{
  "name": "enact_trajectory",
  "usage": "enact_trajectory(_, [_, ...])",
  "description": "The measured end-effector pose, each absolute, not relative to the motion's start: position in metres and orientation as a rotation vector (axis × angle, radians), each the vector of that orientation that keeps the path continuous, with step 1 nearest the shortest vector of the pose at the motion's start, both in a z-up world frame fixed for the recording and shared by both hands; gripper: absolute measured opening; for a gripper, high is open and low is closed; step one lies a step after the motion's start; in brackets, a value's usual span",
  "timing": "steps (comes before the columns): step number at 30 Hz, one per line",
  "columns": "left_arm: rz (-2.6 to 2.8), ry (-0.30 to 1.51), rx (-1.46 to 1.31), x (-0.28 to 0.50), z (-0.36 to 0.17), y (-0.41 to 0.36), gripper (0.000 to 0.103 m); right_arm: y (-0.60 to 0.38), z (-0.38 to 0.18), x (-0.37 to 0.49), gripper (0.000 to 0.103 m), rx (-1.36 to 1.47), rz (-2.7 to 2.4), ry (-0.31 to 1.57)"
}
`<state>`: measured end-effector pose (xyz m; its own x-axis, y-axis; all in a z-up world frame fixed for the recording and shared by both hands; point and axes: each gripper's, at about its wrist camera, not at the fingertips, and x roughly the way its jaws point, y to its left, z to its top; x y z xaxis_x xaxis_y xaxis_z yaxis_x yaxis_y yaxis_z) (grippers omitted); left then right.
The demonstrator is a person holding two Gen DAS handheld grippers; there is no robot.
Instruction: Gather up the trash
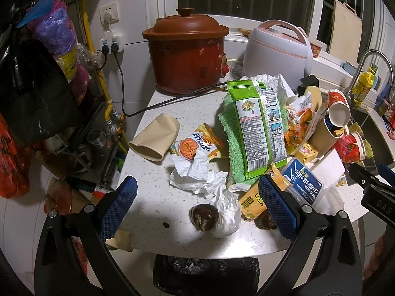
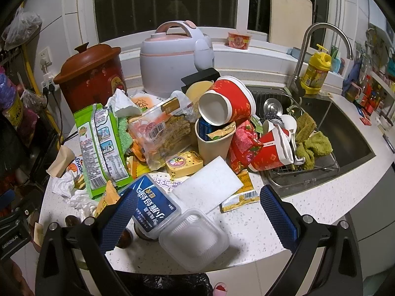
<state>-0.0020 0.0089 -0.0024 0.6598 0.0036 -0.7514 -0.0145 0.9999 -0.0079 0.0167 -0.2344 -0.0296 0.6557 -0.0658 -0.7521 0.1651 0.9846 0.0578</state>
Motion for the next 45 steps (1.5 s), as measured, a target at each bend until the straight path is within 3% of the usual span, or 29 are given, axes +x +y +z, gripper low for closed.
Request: enact_trajectory(45, [0.015,0.858,-0.015,-0.006,-0.012,0.008,0.096,-0.236,-0.033,0.016,0.098,0.121,-0.138,0.849])
